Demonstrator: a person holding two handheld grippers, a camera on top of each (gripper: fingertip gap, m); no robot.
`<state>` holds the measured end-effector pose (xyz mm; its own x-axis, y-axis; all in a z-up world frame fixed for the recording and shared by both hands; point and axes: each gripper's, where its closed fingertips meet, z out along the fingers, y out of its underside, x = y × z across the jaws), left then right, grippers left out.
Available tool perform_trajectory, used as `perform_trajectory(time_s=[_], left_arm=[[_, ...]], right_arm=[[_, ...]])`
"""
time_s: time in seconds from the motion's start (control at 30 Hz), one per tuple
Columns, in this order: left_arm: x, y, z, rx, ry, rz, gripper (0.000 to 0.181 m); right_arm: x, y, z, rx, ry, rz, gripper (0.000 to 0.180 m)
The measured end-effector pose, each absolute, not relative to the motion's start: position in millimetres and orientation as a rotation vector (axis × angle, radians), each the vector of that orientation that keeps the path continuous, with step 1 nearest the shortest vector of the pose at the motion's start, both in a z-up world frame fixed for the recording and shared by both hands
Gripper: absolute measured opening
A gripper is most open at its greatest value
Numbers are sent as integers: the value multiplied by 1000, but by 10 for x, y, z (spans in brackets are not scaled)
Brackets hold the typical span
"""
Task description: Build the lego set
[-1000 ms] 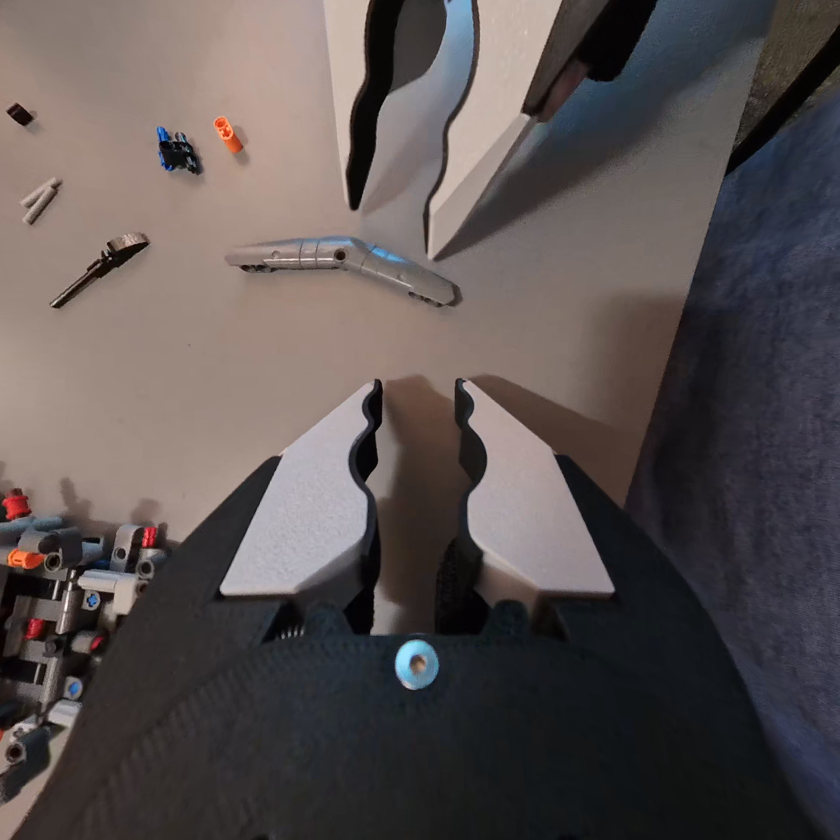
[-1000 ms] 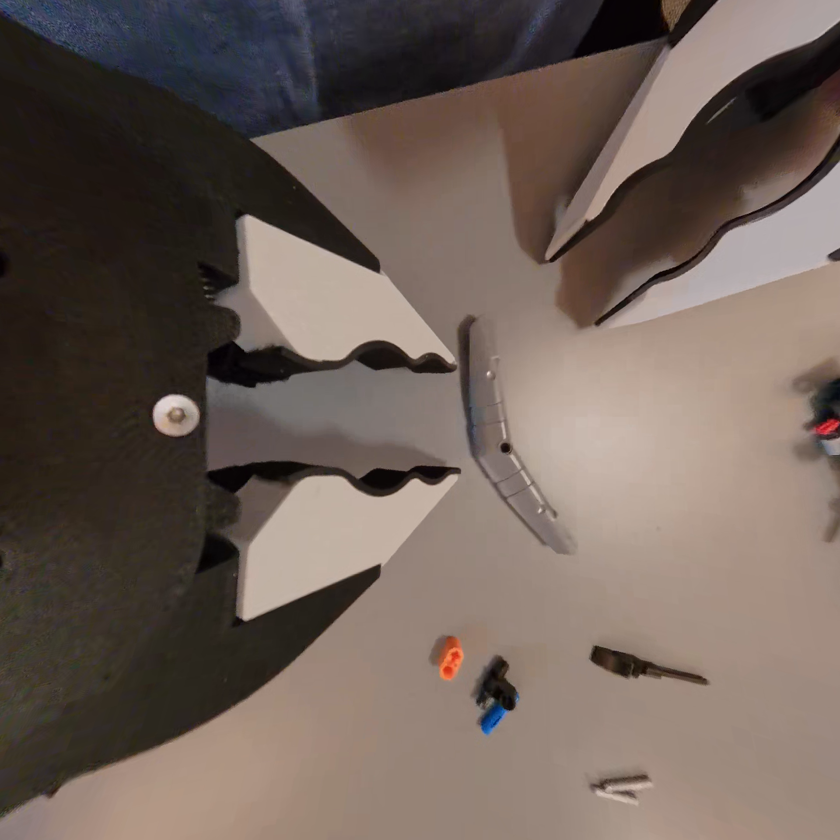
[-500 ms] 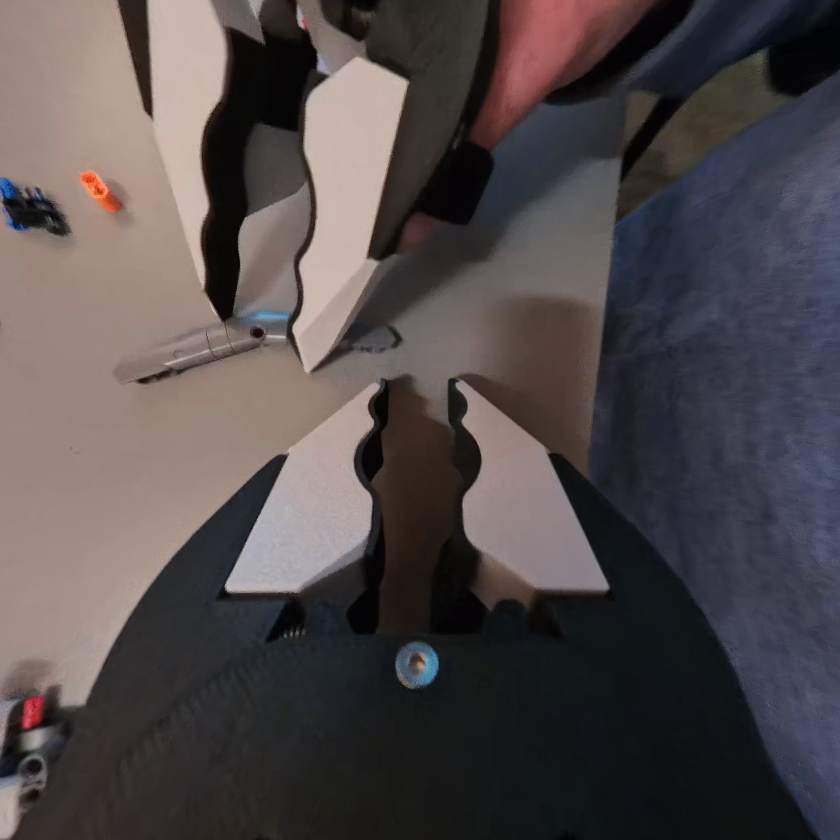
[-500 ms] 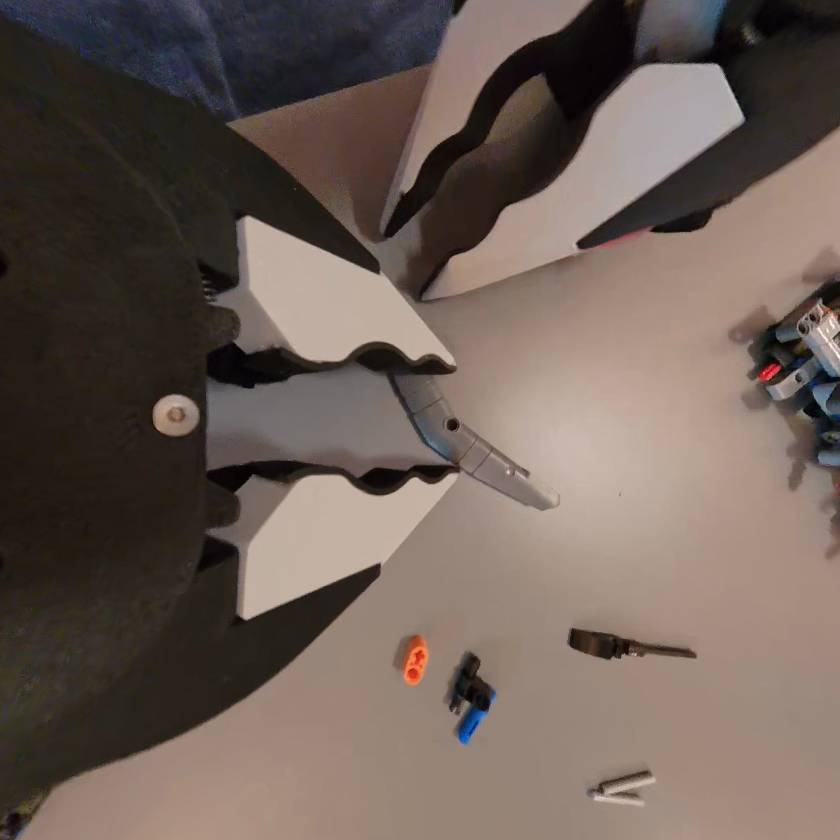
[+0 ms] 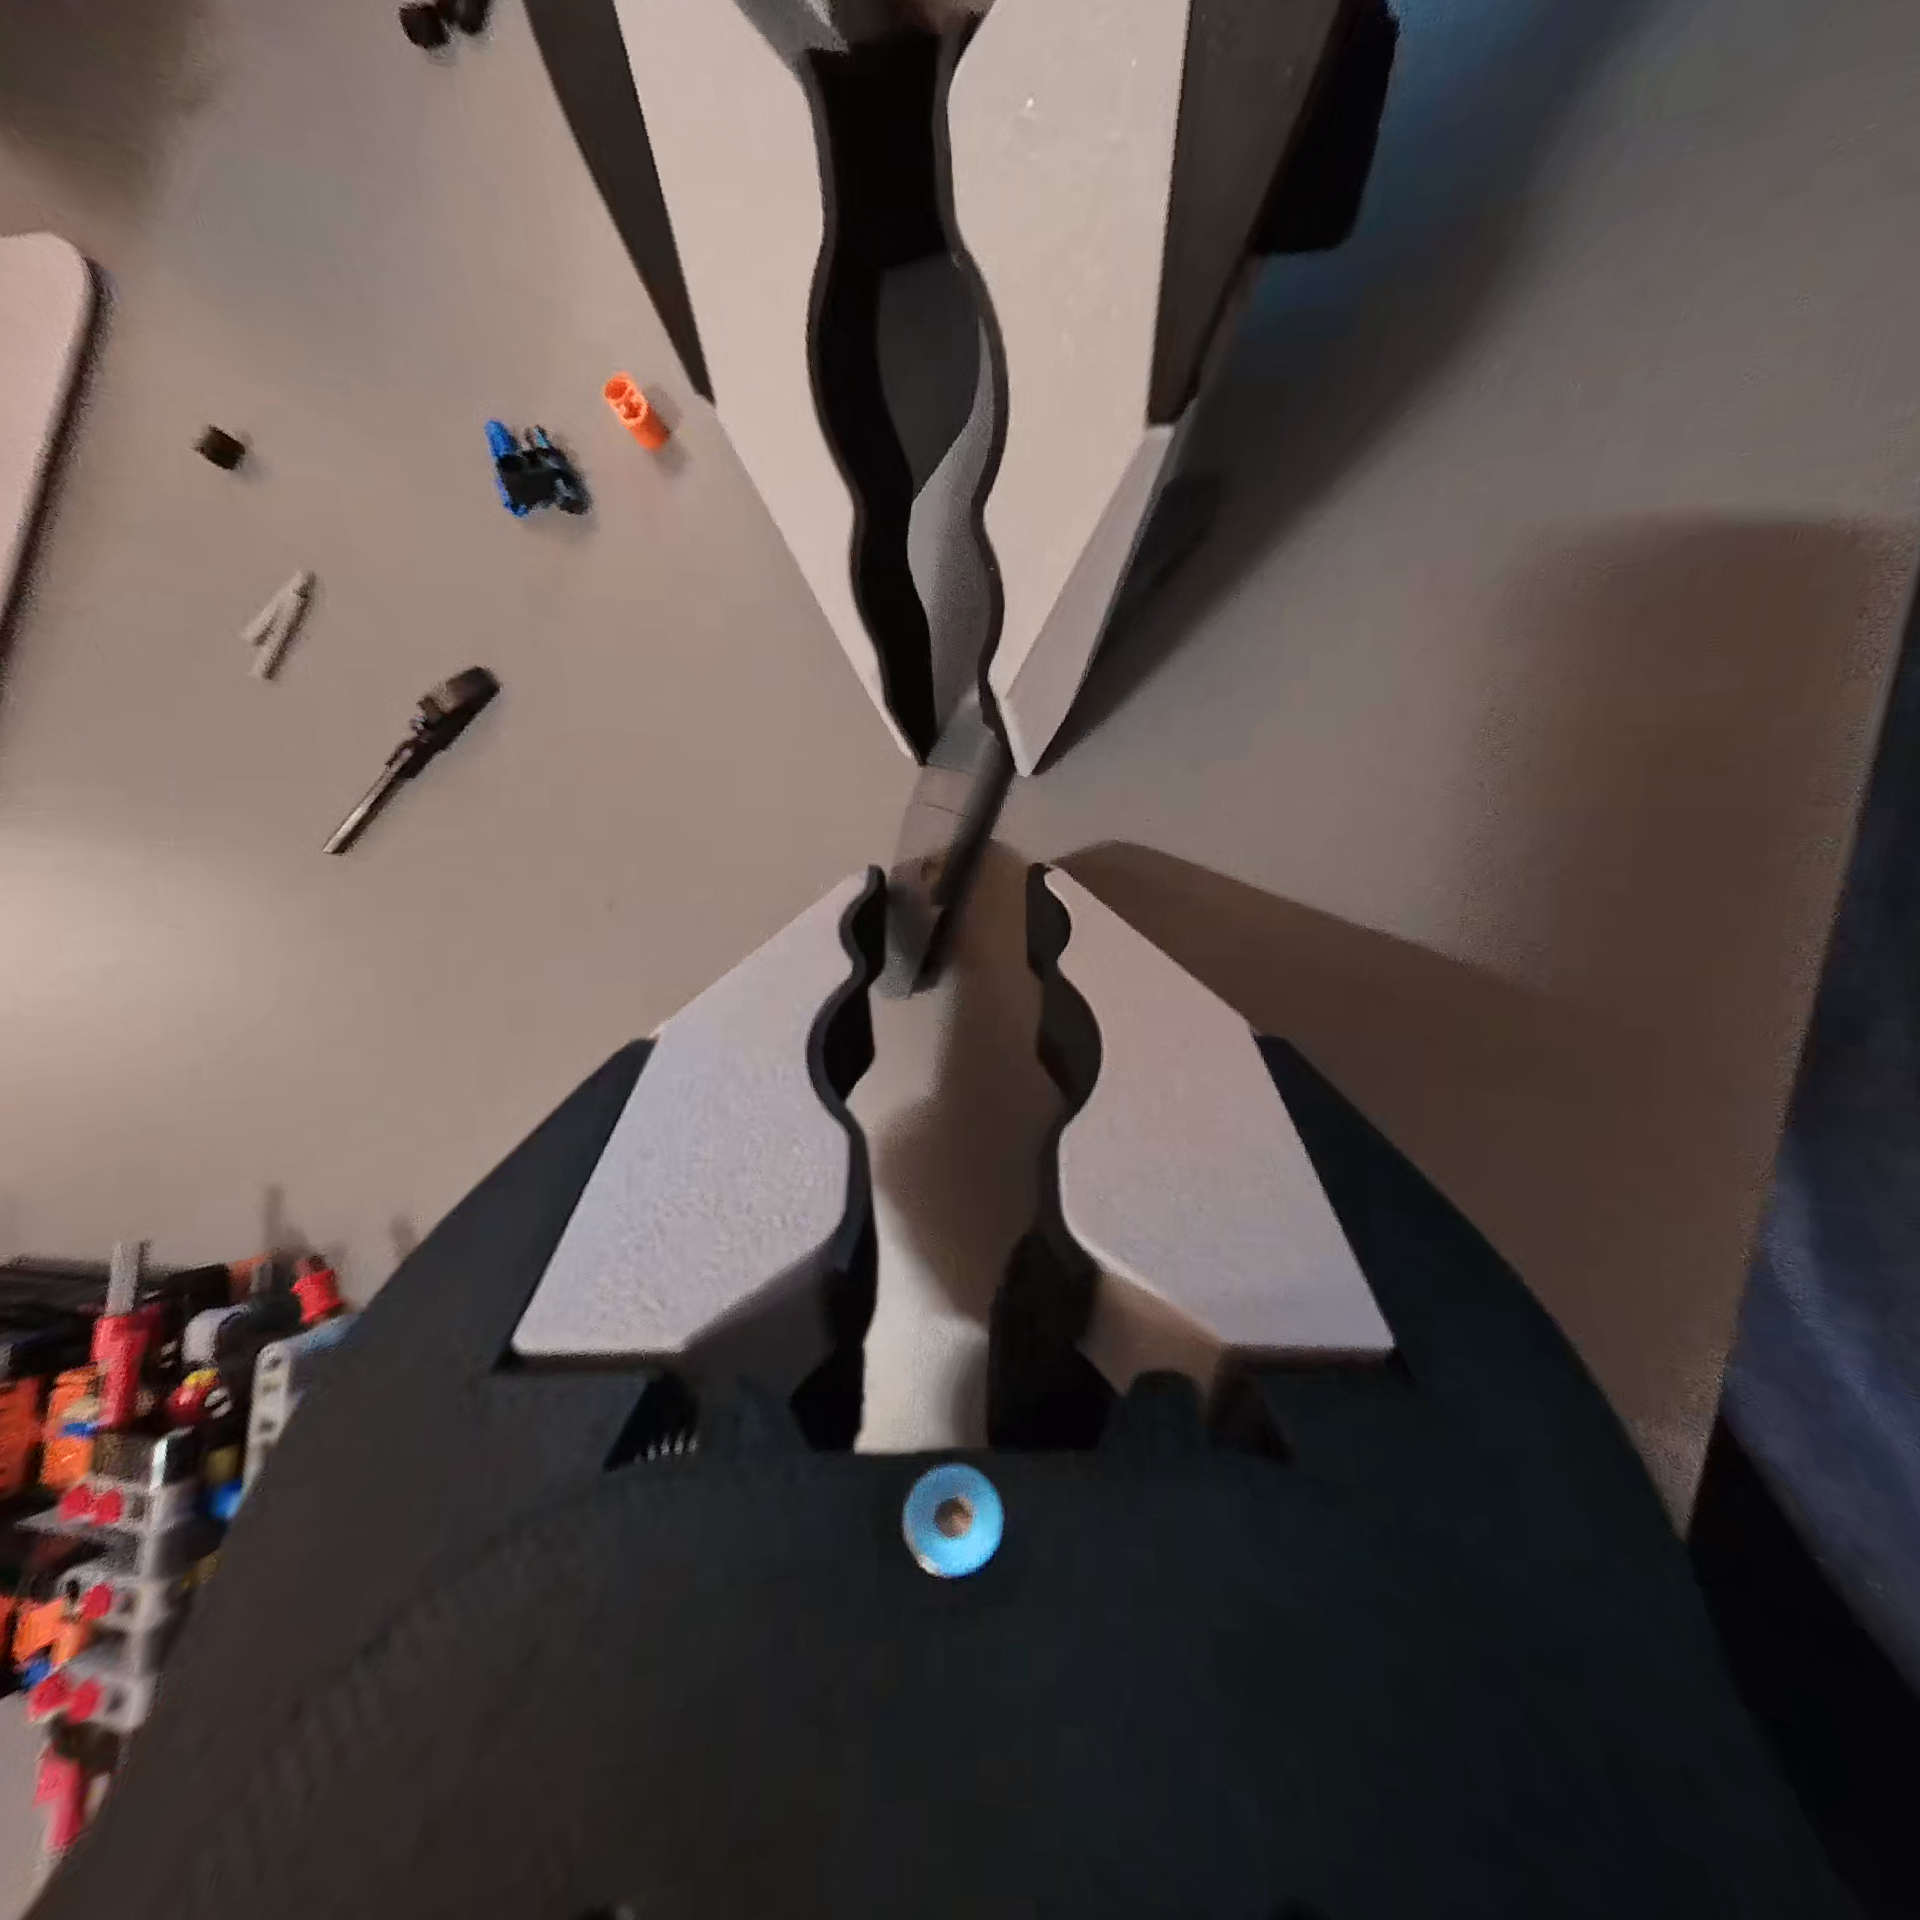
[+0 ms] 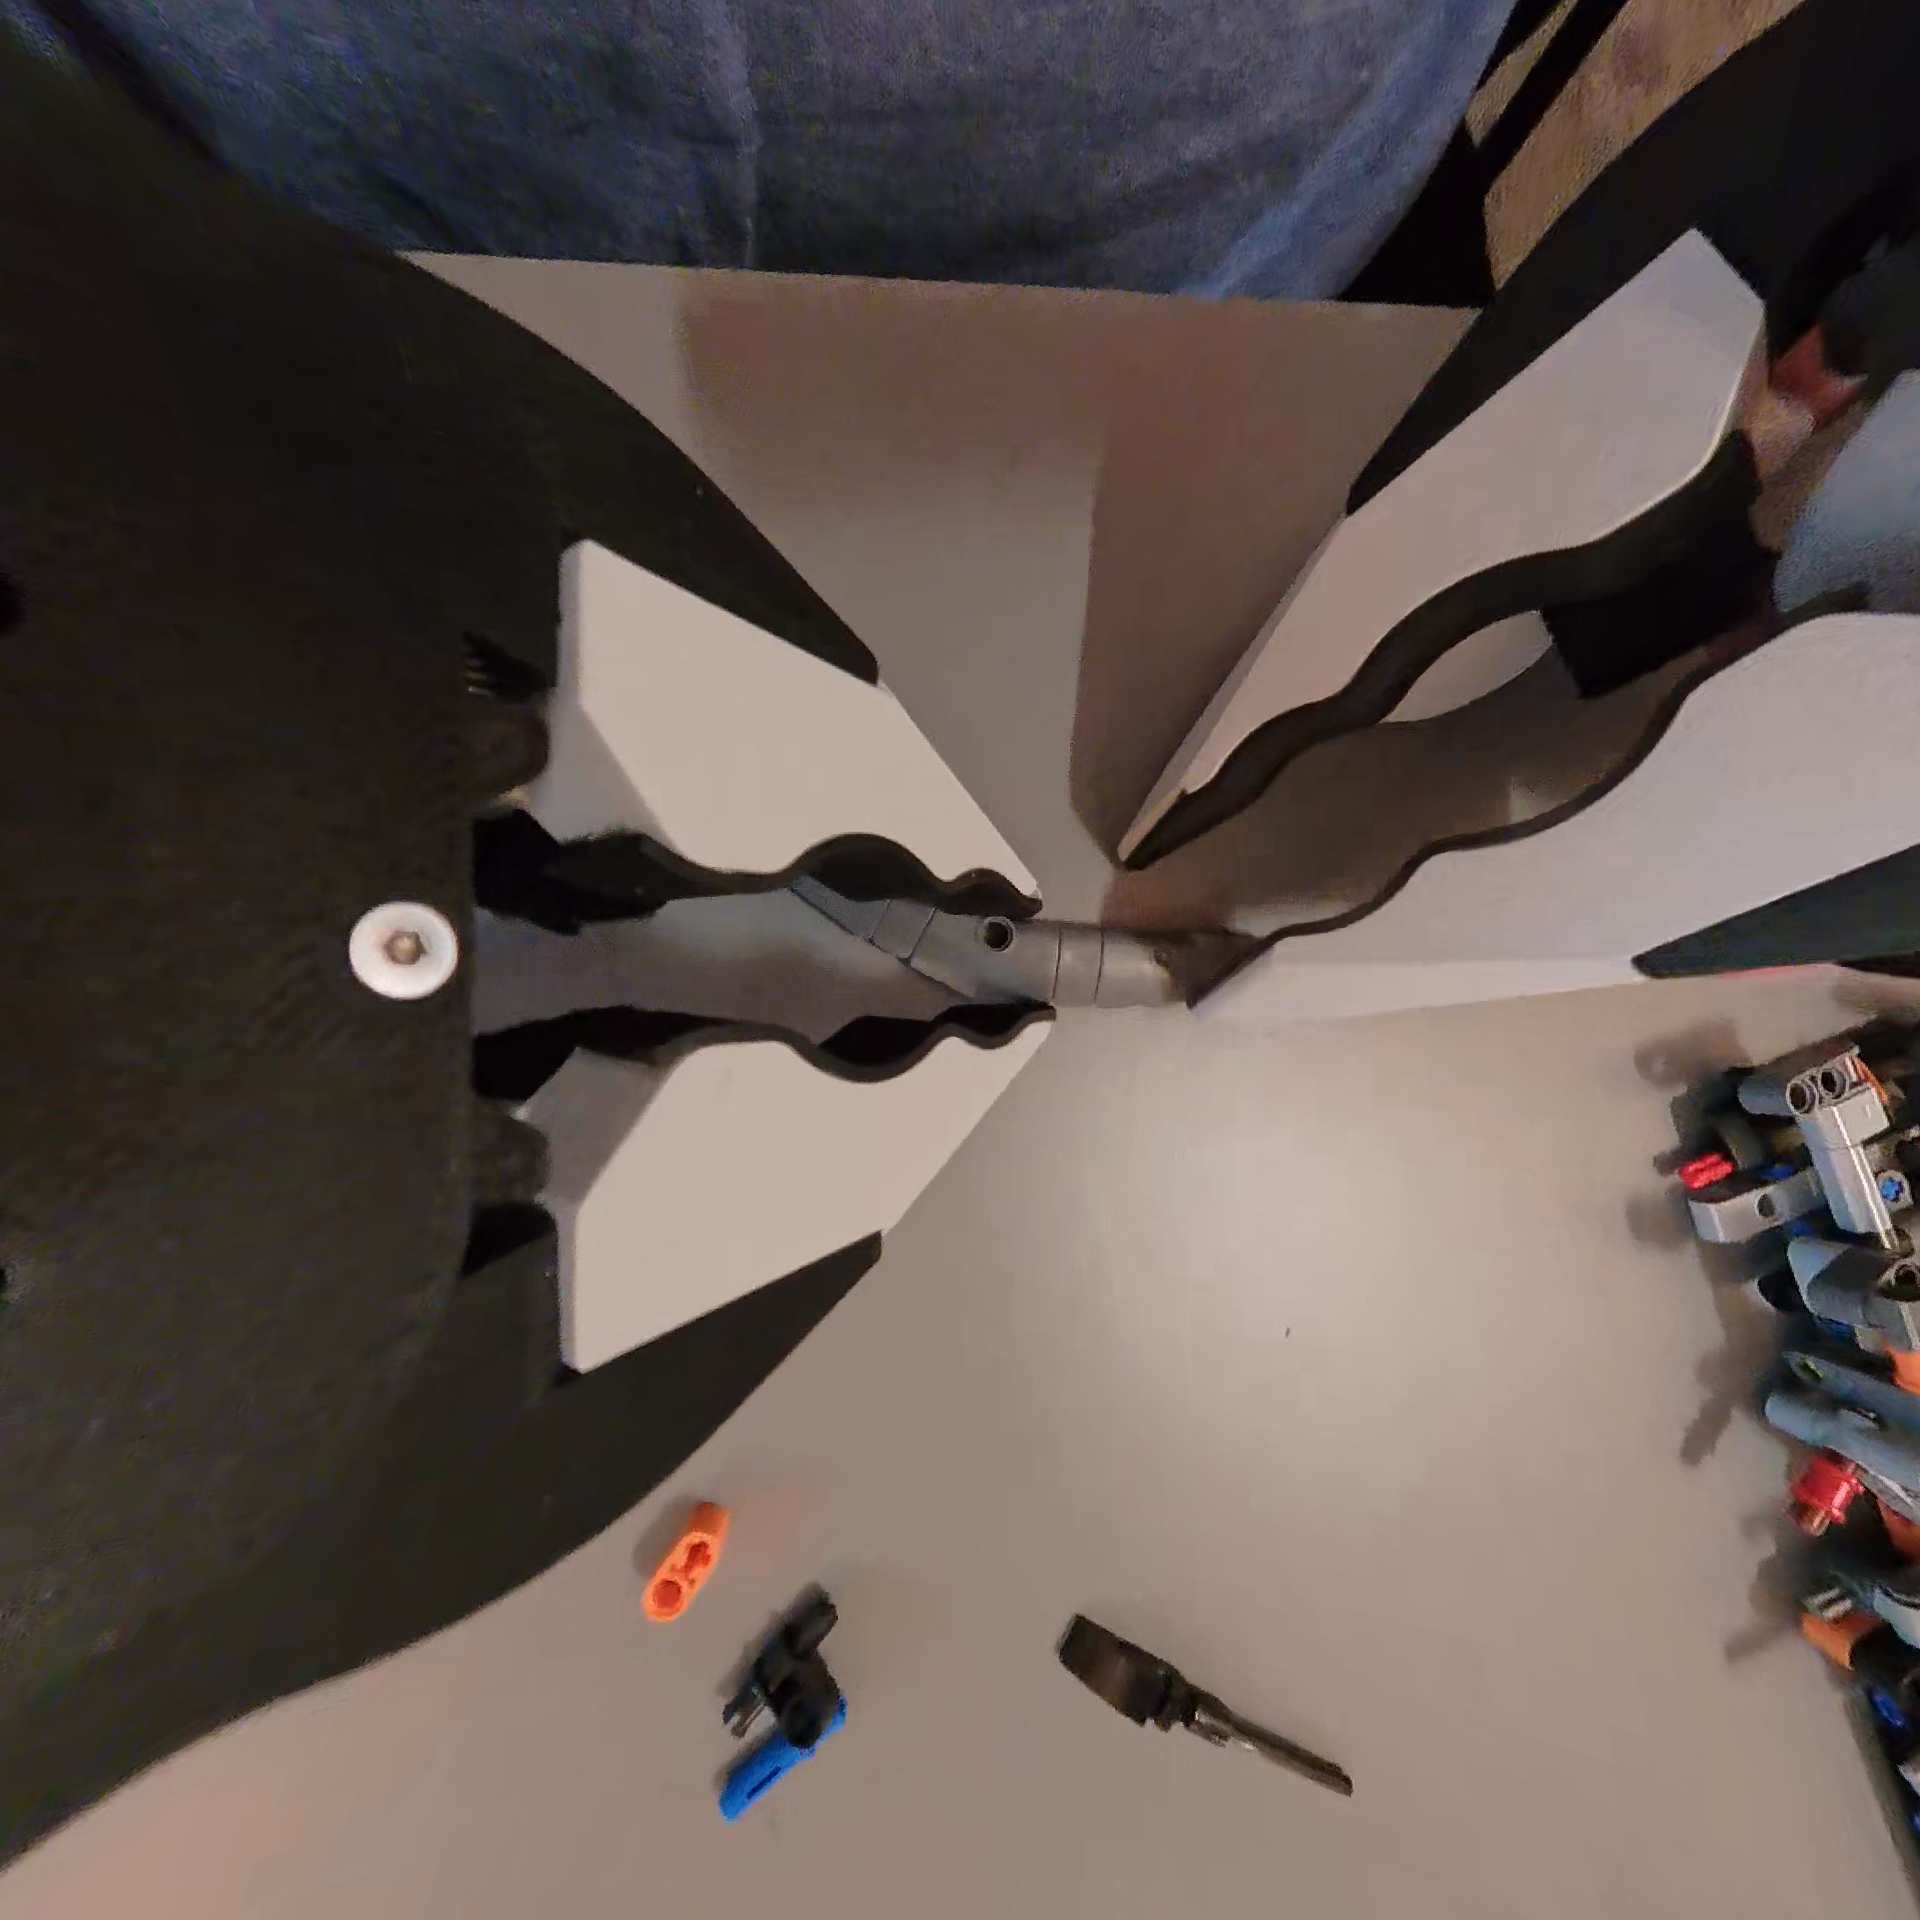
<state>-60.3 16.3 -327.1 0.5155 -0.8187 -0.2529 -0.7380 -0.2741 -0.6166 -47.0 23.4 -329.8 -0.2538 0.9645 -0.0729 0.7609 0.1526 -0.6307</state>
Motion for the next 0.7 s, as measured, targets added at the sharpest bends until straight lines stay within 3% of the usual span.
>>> perform_trajectory(time_s=[0.2,0.47,0.6,0.7], left_arm=[[-568,174,-3289,-2060,1278,-204,18],[-588,200,-3302,-2093,1273,-228,10],[-601,207,-3302,-2156,1227,-303,9],[-605,193,-3300,-2215,1189,-397,9]], right_arm=[[-448,208,-3272,-1714,-2096,1053,14],[-458,253,-3260,-1718,-2091,1059,15],[-415,327,-3138,-1664,-2049,996,32],[-280,398,-3164,-1552,-2108,773,33]])
